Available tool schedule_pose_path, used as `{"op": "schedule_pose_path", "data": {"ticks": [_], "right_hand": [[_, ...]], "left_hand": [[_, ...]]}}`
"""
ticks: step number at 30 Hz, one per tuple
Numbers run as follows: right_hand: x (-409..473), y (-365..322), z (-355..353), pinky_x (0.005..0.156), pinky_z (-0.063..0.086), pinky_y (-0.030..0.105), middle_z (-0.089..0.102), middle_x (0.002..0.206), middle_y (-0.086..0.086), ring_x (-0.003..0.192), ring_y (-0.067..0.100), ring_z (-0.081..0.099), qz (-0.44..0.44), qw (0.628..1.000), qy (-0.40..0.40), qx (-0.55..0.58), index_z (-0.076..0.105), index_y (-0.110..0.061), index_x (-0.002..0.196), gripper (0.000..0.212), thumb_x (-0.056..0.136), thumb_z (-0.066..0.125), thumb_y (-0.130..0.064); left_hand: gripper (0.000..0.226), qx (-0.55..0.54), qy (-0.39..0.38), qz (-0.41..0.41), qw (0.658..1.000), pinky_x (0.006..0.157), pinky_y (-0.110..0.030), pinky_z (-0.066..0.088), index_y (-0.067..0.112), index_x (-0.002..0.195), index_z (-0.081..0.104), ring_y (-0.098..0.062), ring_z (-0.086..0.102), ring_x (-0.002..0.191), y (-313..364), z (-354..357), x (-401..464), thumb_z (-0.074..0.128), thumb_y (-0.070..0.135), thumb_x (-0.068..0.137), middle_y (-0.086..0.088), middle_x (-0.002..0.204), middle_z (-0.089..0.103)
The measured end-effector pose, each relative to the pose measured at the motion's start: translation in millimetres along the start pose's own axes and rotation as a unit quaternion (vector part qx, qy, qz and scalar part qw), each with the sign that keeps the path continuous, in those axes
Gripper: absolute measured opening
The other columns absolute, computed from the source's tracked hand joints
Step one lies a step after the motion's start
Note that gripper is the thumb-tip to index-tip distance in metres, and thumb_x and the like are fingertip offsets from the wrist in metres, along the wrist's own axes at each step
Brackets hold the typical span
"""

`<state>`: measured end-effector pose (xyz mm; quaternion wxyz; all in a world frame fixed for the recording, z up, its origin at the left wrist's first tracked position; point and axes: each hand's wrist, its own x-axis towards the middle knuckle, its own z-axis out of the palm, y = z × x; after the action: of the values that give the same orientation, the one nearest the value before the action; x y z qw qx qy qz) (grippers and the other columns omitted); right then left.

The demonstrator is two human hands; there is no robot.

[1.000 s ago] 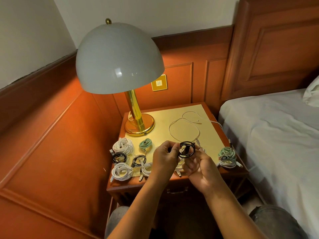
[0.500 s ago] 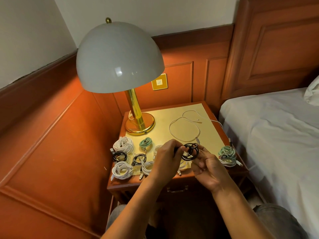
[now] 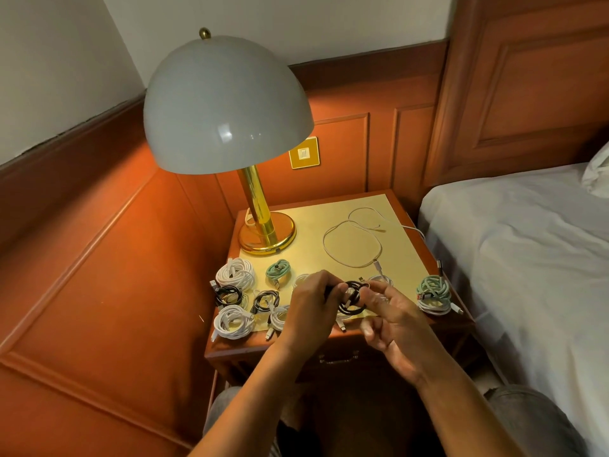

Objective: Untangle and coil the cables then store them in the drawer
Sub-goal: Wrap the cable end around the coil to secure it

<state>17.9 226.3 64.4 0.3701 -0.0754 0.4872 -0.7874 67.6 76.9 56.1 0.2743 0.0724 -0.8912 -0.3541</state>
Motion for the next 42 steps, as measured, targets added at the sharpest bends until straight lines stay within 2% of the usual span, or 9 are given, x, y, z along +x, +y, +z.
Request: {"op": "schedule_pose_path", "data": {"ticks": [6, 12, 18, 22, 26, 30, 35, 39, 42], "right_hand": [[3.5, -3.5, 7.2, 0.033, 0.026, 0.019, 0.061, 0.080, 0.013, 0.036, 0.009, 0.038, -0.030, 0.994, 0.108, 0.007, 0.057, -0.009, 0.107, 0.012, 0.096, 0.052, -0.008], [3.2, 3.1, 14.7, 0.037, 0.036, 0.016, 0.067, 0.091, 0.013, 0.057, 0.014, 0.061, -0.056, 0.985, 0.115, -0.118, 0.059, -0.013, 0.107, 0.021, 0.089, 0.068, -0.017], [8.3, 12.6, 13.8, 0.038, 0.029, 0.023, 0.064, 0.081, 0.013, 0.047, 0.014, 0.044, 0.018, 0.962, 0.109, -0.250, 0.052, -0.022, 0.113, 0.021, 0.094, 0.061, -0.019], [8.4, 6.4, 15.5, 0.036, 0.036, 0.024, 0.068, 0.087, 0.014, 0.047, 0.018, 0.055, 0.050, 0.933, 0.085, -0.345, 0.039, -0.029, 0.117, 0.029, 0.095, 0.058, -0.023], [4.8, 12.3, 17.8, 0.038, 0.037, 0.027, 0.067, 0.076, 0.016, 0.049, 0.020, 0.056, 0.031, 0.939, 0.084, -0.332, 0.041, -0.029, 0.116, 0.038, 0.092, 0.053, -0.001], [5.3, 23.8, 18.6, 0.042, 0.040, 0.027, 0.067, 0.087, 0.019, 0.055, 0.017, 0.056, 0.005, 0.957, 0.131, -0.260, 0.045, -0.018, 0.118, 0.033, 0.091, 0.057, -0.003], [4.0, 23.8, 26.7, 0.053, 0.051, 0.022, 0.065, 0.080, 0.002, 0.064, 0.010, 0.063, -0.149, 0.879, 0.174, -0.419, 0.056, -0.020, 0.090, 0.011, 0.093, 0.062, -0.027], [9.5, 24.4, 35.3, 0.060, 0.050, 0.023, 0.061, 0.074, -0.008, 0.069, 0.006, 0.060, -0.159, 0.841, 0.172, -0.488, 0.062, -0.017, 0.083, 0.025, 0.089, 0.066, -0.041], [14.0, 23.3, 40.6, 0.068, 0.053, 0.028, 0.061, 0.076, -0.006, 0.074, 0.010, 0.061, -0.139, 0.827, 0.163, -0.520, 0.066, -0.013, 0.090, 0.018, 0.092, 0.065, -0.031]], "left_hand": [[0.018, -0.016, 0.003, 0.013, 1.000, 0.061, -0.032, 0.048, 0.012, 0.086, 0.062, -0.015, 0.057, 0.069, 5.8, 4.2, 2.3, 0.056, 0.027, 0.092, 0.005, 0.076, 0.060], [0.012, -0.098, -0.031, -0.058, 0.993, 0.052, -0.031, 0.048, 0.016, 0.082, 0.060, -0.012, 0.057, 0.056, -1.2, 5.0, -5.2, 0.061, 0.014, 0.094, 0.003, 0.069, 0.059], [0.014, -0.149, -0.035, -0.134, 0.979, 0.050, -0.038, 0.048, 0.018, 0.081, 0.059, -0.016, 0.057, 0.049, -7.9, 9.5, -21.1, 0.061, 0.012, 0.094, -0.010, 0.064, 0.063], [0.010, -0.160, -0.028, -0.154, 0.975, 0.050, -0.035, 0.050, 0.007, 0.086, 0.059, -0.016, 0.060, 0.048, -11.5, 9.5, -26.4, 0.059, 0.012, 0.095, -0.013, 0.069, 0.065], [0.012, -0.152, 0.006, -0.166, 0.974, 0.052, -0.028, 0.050, 0.006, 0.085, 0.059, -0.013, 0.061, 0.047, -13.8, 7.2, -25.7, 0.060, 0.012, 0.095, -0.002, 0.061, 0.063], [0.012, -0.161, 0.032, -0.167, 0.972, 0.052, -0.031, 0.051, 0.006, 0.084, 0.059, -0.012, 0.060, 0.046, -12.9, 5.6, -22.5, 0.060, 0.011, 0.095, 0.003, 0.058, 0.060], [0.011, -0.206, 0.052, -0.187, 0.959, 0.057, -0.045, 0.055, 0.007, 0.086, 0.058, -0.012, 0.063, 0.050, -15.3, 3.8, -25.0, 0.057, 0.011, 0.096, -0.005, 0.068, 0.060], [0.011, -0.236, 0.058, -0.191, 0.951, 0.051, -0.028, 0.050, 0.006, 0.088, 0.059, -0.012, 0.060, 0.052, -12.9, 4.3, -26.4, 0.054, 0.009, 0.097, -0.007, 0.070, 0.062], [0.011, -0.261, 0.060, -0.200, 0.943, 0.051, -0.022, 0.048, 0.008, 0.088, 0.059, -0.013, 0.058, 0.053, -12.5, 2.5, -26.3, 0.054, 0.008, 0.097, -0.008, 0.070, 0.060]]}}
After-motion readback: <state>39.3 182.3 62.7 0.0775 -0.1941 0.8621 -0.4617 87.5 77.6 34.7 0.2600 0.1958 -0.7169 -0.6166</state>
